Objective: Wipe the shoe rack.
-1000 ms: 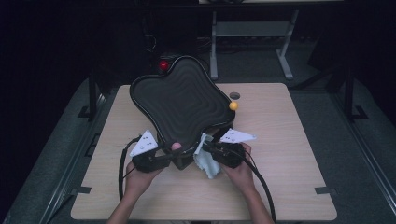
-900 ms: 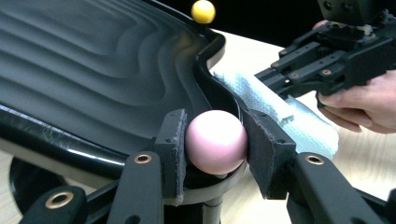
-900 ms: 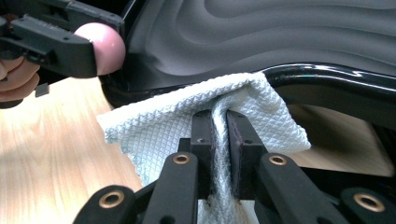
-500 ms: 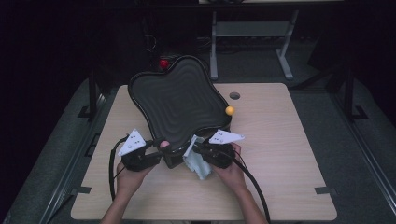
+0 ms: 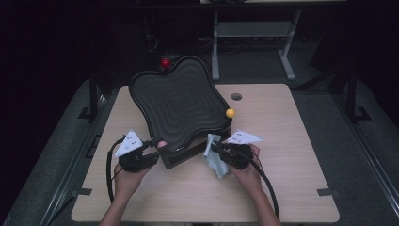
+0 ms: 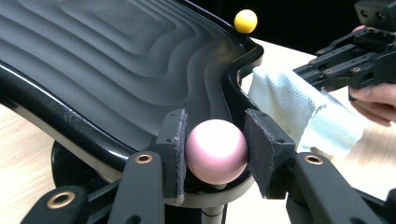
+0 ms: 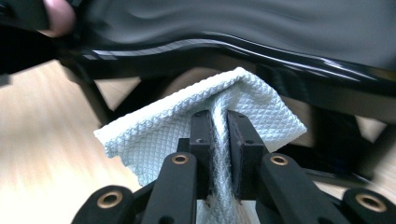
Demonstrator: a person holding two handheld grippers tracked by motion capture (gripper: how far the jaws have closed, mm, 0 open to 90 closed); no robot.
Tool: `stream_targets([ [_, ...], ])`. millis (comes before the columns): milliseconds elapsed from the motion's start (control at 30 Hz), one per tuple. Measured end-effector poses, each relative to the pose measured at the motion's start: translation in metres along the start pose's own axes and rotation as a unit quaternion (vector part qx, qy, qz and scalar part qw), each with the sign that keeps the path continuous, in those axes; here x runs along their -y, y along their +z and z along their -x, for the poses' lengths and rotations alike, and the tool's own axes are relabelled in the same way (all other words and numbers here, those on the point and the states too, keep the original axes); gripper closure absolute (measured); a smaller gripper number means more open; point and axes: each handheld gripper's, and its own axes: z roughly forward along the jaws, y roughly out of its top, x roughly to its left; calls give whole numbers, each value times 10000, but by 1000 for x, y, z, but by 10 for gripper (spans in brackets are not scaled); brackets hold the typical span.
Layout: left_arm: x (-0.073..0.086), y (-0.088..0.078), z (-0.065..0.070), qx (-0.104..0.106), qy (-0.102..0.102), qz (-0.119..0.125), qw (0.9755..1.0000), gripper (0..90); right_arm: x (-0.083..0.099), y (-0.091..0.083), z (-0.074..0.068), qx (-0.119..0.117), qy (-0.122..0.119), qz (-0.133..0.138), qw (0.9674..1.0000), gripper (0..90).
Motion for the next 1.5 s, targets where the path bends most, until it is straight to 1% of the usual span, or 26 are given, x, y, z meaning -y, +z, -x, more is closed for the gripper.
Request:
stream_targets([
  [67, 0, -1, -2, -37, -19, 9, 10000, 601, 3, -6, 7, 120, 37, -20, 9999, 806],
  [100, 1, -1, -2, -57, -20, 11, 10000, 601, 5, -11, 12, 204, 95, -22, 9997, 805],
  [167, 1, -2, -4, -79, -30, 19, 10000, 601, 9, -20, 21, 365, 180, 22, 9992, 805],
  [200, 1, -2, -5, -95, -55, 23, 9999, 601, 10, -24, 24, 409, 212, 37, 9989, 805],
  [300, 2, -3, -7, -122, -62, 28, 9999, 601, 15, -37, 36, 676, 299, 88, 9972, 803],
  [467, 2, -4, -10, -203, -61, 17, 9998, 601, 25, -57, 53, 992, 482, 117, 9938, 800],
  [600, 2, -5, -12, -242, -71, 5, 9997, 600, 32, -69, 64, 1226, 532, 65, 9910, 794],
  [733, 2, -6, -15, -313, -85, -6, 9995, 601, 41, -84, 78, 1515, 664, 46, 9862, 791],
  [767, 2, -6, -16, -320, -83, -10, 9995, 601, 43, -89, 82, 1597, 718, 43, 9845, 790],
  [867, 2, -6, -17, -350, -79, -21, 9994, 600, 46, -98, 89, 1737, 795, 38, 9816, 786],
  [900, 2, -6, -18, -361, -74, -25, 9993, 601, 48, -102, 92, 1817, 850, 52, 9797, 784],
  [933, 2, -6, -18, -373, -69, -21, 9993, 601, 49, -104, 94, 1848, 882, 65, 9788, 781],
  [1000, 1, -6, -20, -389, -65, -29, 9992, 601, 51, -109, 99, 1988, 928, 25, 9756, 770],
  [1100, 2, -7, -22, -422, -75, -30, 9991, 601, 53, -114, 104, 2120, 968, 8, 9725, 737],
  [1133, 2, -7, -22, -422, -75, -30, 9991, 601, 53, -114, 104, 2120, 968, 8, 9725, 737],
  [1167, 2, -7, -23, -443, -89, -22, 9990, 601, 54, -115, 106, 2181, 963, -7, 9712, 721],
  [1200, 2, -7, -25, -470, -105, -22, 9988, 600, 55, -118, 108, 2242, 981, 32, 9696, 677],
  [1233, 2, -8, -26, -492, -120, -23, 9987, 600, 55, -119, 108, 2250, 981, 60, 9694, 672],
  [1267, 2, -8, -27, -505, -132, -20, 9986, 600, 55, -119, 108, 2216, 995, 119, 9700, 663],
  [1333, 3, -9, -28, -537, -147, -20, 9984, 600, 53, -117, 106, 2187, 956, 134, 9710, 648],
  [1433, 3, -9, -31, -563, -167, -14, 9983, 599, 46, -111, 99, 2062, 832, 174, 9748, 630],
  [1467, 3, -9, -32, -586, -196, 0, 9981, 599, 45, -109, 97, 2036, 806, 180, 9756, 627],
  [1500, 4, -10, -32, -610, -196, -9, 9979, 599, 41, -107, 94, 1969, 764, 219, 9772, 618],
])
